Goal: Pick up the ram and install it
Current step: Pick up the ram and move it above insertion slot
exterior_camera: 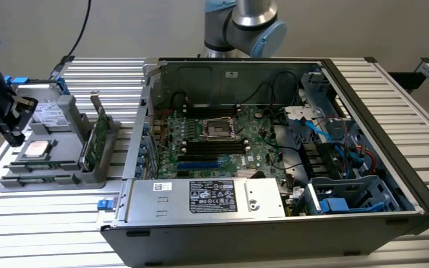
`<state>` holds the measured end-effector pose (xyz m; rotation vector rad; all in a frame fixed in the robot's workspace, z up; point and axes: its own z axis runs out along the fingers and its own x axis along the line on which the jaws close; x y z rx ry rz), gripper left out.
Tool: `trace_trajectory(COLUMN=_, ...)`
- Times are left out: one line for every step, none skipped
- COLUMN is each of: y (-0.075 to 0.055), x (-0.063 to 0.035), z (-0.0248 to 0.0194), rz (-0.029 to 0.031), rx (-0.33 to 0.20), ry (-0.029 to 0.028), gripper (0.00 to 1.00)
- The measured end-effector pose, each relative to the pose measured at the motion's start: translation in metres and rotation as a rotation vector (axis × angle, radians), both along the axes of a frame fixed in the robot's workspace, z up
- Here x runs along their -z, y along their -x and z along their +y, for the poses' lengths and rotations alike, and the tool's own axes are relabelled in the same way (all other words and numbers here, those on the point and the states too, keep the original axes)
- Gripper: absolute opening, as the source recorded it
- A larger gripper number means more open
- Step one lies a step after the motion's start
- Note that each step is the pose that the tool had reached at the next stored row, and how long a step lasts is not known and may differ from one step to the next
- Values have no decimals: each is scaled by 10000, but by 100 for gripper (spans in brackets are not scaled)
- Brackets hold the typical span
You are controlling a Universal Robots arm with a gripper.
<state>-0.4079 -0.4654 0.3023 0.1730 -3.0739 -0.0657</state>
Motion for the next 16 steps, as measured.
trace_trajectory(y=0, x=1, z=0, rz=-1, rx=-185, ry=-1, gripper=10)
trace_trajectory(y=0, x=1, z=0, rz=0, rx=-360, ry=0, gripper=10)
trace_trajectory(y=0, x=1, z=0, rz=-1, rx=-557, ry=0, gripper=10)
trace_trajectory(y=0, x=1, z=0, rz=0, rx=-735, ry=0, gripper=10)
trace_trajectory(y=0, x=2, z=0, rz=-1, rx=-911, ry=-1, gripper=10)
trace_trajectory(y=0, x=2, z=0, rz=-1, rx=-1100, ry=0, gripper=10)
trace_trajectory(y=0, x=3, z=0, rz=-1, rx=-1281, ry=0, gripper=10)
trace_trajectory(y=0, x=2, z=0, rz=0, rx=-1455, ry=1, gripper=10)
trace_trajectory(y=0, x=3, z=0, rz=0, rx=-1639, ry=0, gripper=10)
trace_trajectory(y=0, x=3, z=0, rz=0, rx=-1826, ry=0, gripper=10)
trace_trajectory(y=0, x=4, z=0, rz=-1, rx=-1999, ry=0, gripper=10)
trace_trajectory(y=0, x=5, z=0, rz=0, rx=-2185, ry=0, gripper=10)
trace_trajectory(y=0, x=6, z=0, rz=-1, rx=-2371, ry=0, gripper=10)
trace_trajectory(y=0, x=7, z=0, rz=0, rx=-2560, ry=0, gripper=10)
trace_trajectory(y=0, x=9, z=0, rz=-1, rx=-2725, ry=0, gripper=10)
trace_trajectory(y=0, x=10, z=0, rz=0, rx=-2920, ry=0, gripper=10)
